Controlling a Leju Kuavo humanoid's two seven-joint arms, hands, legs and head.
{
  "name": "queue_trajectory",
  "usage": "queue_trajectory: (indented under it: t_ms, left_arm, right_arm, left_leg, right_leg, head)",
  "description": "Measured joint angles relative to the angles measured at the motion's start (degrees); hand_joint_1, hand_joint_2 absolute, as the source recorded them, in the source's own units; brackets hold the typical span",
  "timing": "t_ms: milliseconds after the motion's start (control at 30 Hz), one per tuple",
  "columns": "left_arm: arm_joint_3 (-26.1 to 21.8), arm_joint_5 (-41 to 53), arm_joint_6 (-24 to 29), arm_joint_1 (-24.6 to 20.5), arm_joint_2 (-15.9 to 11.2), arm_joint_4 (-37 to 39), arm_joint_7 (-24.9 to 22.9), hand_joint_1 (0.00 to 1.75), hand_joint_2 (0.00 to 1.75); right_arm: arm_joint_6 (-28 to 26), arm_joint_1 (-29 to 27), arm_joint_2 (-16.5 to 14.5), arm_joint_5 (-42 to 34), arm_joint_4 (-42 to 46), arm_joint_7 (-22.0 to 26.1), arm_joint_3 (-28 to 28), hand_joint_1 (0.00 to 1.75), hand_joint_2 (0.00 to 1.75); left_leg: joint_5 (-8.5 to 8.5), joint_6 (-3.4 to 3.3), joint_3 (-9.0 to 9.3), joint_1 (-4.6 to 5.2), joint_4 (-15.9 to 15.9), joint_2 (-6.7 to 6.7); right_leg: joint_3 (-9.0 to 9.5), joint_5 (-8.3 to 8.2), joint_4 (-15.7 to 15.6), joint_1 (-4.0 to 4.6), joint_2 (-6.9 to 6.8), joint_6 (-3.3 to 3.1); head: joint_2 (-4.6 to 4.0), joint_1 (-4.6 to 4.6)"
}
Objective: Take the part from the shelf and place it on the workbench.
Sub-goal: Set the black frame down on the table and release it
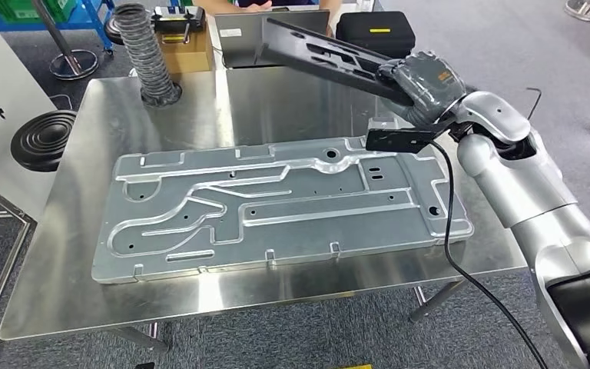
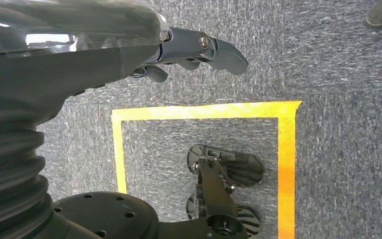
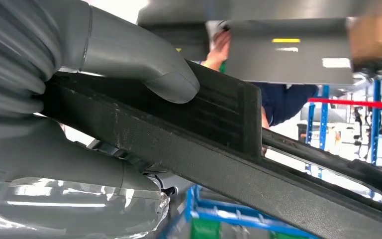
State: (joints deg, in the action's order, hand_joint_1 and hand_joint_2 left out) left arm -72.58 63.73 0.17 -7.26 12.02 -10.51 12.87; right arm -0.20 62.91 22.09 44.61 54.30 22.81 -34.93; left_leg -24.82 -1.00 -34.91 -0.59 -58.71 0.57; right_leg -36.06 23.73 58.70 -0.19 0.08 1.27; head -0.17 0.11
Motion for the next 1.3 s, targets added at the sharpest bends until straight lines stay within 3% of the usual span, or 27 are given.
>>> queue_trajectory:
  t_ms: [133,200,267,300,333,367,433,500,600,667,767,800,833,867,933,1000,1067,1167,1300]
  left_arm:
    - [0.0,0.1,-0.1,-0.1,0.0,0.0,0.0,0.00,1.75]
    - [0.0,0.2,-0.1,-0.2,0.0,0.0,0.0,0.00,1.75]
    - [0.0,0.2,-0.1,-0.1,0.0,0.0,0.0,0.00,1.75]
    - [0.0,0.2,-0.1,-0.1,0.0,0.0,0.0,0.00,1.75]
    - [0.0,0.3,-0.1,-0.1,0.0,0.0,0.0,0.00,1.75]
    - [0.0,0.3,-0.1,-0.1,0.0,0.0,0.0,0.00,1.75]
    - [0.0,0.4,-0.1,-0.2,0.0,0.0,0.0,0.00,1.75]
    - [0.0,0.4,-0.1,-0.3,0.0,0.0,0.0,0.00,1.75]
    - [0.0,0.4,-0.1,-0.3,0.0,0.0,0.0,0.00,1.75]
    - [0.0,0.3,-0.1,-0.5,0.0,0.0,0.0,0.00,1.75]
    - [0.0,0.2,-0.1,-0.6,0.0,0.0,0.0,0.00,1.75]
    - [0.0,0.1,-0.1,-0.5,0.0,0.0,0.0,0.00,1.75]
    - [0.0,0.1,-0.1,-0.5,0.0,0.0,0.0,0.00,1.75]
    - [0.0,0.0,-0.1,-0.5,0.0,0.0,0.0,0.00,1.75]
    - [0.0,0.1,-0.1,-0.5,0.0,0.0,0.1,0.00,1.75]
    - [0.0,0.2,-0.2,-0.5,0.0,0.0,0.2,0.00,1.75]
    - [0.0,0.3,-0.3,-0.5,0.0,0.0,0.3,0.00,1.75]
    - [0.1,0.5,-0.3,-0.6,0.0,0.0,0.3,0.00,1.75]
    - [0.0,0.2,-0.3,-0.5,0.0,0.0,0.3,0.00,1.75]
  right_arm:
    - [-0.8,0.3,0.2,4.9,-1.3,0.3,-2.8,1.75,1.75]
    - [-0.9,0.4,0.2,5.9,-1.9,0.6,-3.9,1.75,1.75]
    - [-0.9,0.2,0.2,6.4,-2.8,0.8,-4.8,1.75,1.75]
    - [-0.9,0.1,0.2,6.7,-3.2,1.0,-5.2,1.75,1.75]
    - [-0.9,-0.1,0.2,6.8,-3.7,1.1,-5.6,1.75,1.75]
    - [-0.9,-0.3,0.2,6.9,-4.1,1.3,-5.9,1.75,1.75]
    - [-1.0,-0.4,0.0,7.0,-4.9,1.5,-6.4,1.75,1.75]
    - [-1.2,-0.4,0.0,7.0,-5.7,1.6,-6.8,1.75,1.75]
    - [-2.0,-1.0,-0.2,7.1,-6.7,1.7,-7.3,1.75,1.75]
    - [-2.9,-1.4,-0.3,7.3,-7.4,1.9,-7.5,1.75,1.75]
    - [-3.8,-2.3,-0.5,7.6,-8.8,2.1,-7.9,1.75,1.75]
    - [-4.0,-2.8,-0.7,7.7,-9.3,2.1,-8.1,1.75,1.75]
    - [-4.0,-3.2,-0.9,7.7,-9.9,2.3,-8.2,1.75,1.75]
    - [-4.0,-3.7,-1.0,7.8,-10.3,2.3,-8.3,1.75,1.75]
    - [-4.3,-4.0,-1.3,7.7,-11.0,2.4,-8.3,1.75,1.75]
    - [-4.8,-4.1,-1.4,7.5,-11.6,2.5,-8.3,1.75,1.75]
    - [-5.1,-4.4,-1.5,7.2,-12.2,2.6,-8.3,1.75,1.75]
    - [-5.4,-5.1,-1.6,6.7,-12.9,3.0,-8.3,1.75,1.75]
    - [-5.8,-6.3,-2.2,6.5,-13.9,3.4,-8.3,1.75,1.75]
  left_leg:
    - [-0.77,1.22,-0.29,0.02,-0.8,-0.13]
    - [-3.66,1.65,-2.46,-0.03,-5.7,-0.20]
    - [-6.97,1.92,-6.12,-0.07,-13.5,-0.22]
    - [-7.49,2.02,-7.35,-0.09,-16.0,-0.22]
    - [-6.85,2.07,-7.58,-0.09,-16.2,-0.23]
    - [-5.18,2.05,-6.70,-0.11,-14.1,-0.24]
    - [-1.26,1.80,-3.00,-0.07,-6.2,-0.24]
    - [0.19,1.29,-0.62,0.00,-1.1,-0.20]
    - [0.18,0.30,-0.40,0.13,-0.2,-0.16]
    - [0.46,-0.41,-0.28,-0.05,0.1,-0.16]
    - [0.55,-0.83,-0.26,-0.09,0.2,-0.09]
    - [0.54,-0.85,-0.25,-0.07,0.2,-0.07]
    - [0.53,-0.85,-0.24,-0.06,0.2,-0.06]
    - [0.51,-0.83,-0.21,-0.05,0.2,-0.05]
    - [0.44,-0.69,-0.12,0.00,0.2,-0.04]
    - [0.38,-0.29,-0.18,0.13,0.2,-0.05]
    - [0.38,0.30,-0.22,0.16,0.2,-0.05]
    - [-0.97,1.18,-0.77,0.19,-1.3,-0.15]
    - [-6.91,1.81,-6.65,-0.02,-14.3,-0.22]
  right_leg:
    - [0.45,-0.06,-1.1,-0.09,-0.07,-0.97]
    - [0.80,-0.15,-1.5,-0.32,-0.24,-1.46]
    - [0.85,-0.08,-1.5,-0.28,-0.31,-1.67]
    - [0.87,-0.05,-1.5,-0.26,-0.32,-1.71]
    - [0.89,-0.01,-1.4,-0.25,-0.30,-1.71]
    - [0.93,0.07,-1.3,-0.26,-0.25,-1.67]
    - [0.93,0.39,-0.9,-0.19,-0.10,-1.35]
    - [0.68,0.63,-0.4,-0.01,0.00,-0.86]
    - [0.48,0.64,-0.3,-0.07,0.00,0.00]
    - [-0.38,2.15,1.8,-0.27,-0.04,0.61]
    - [-5.13,7.12,12.1,-0.53,-0.05,1.32]
    - [-6.54,7.91,14.9,-0.57,-0.05,1.42]
    - [-7.07,7.67,15.8,-0.59,-0.05,1.42]
    - [-6.45,6.35,14.3,-0.58,-0.05,1.31]
    - [-2.66,2.50,6.4,-0.48,-0.05,0.80]
    - [0.16,0.53,0.3,-0.07,-0.05,0.17]
    - [0.55,0.47,-0.7,0.33,-0.03,-0.31]
    - [1.00,0.15,-1.4,-0.12,-0.14,-1.29]
    - [1.27,0.13,-1.6,-0.16,-0.23,-1.85]
  head:
    - [0.00,0.00]
    - [0.00,0.00]
    - [0.00,0.00]
    - [0.00,0.00]
    - [0.00,0.00]
    - [0.00,0.00]
    - [0.00,0.00]
    - [0.00,0.01]
    - [0.00,0.01]
    - [0.00,0.00]
    - [0.00,0.00]
    - [0.00,0.00]
    - [0.00,0.00]
    - [0.00,0.00]
    - [0.00,0.00]
    - [0.00,0.00]
    - [0.00,0.01]
    - [-0.01,0.00]
    - [0.00,0.00]
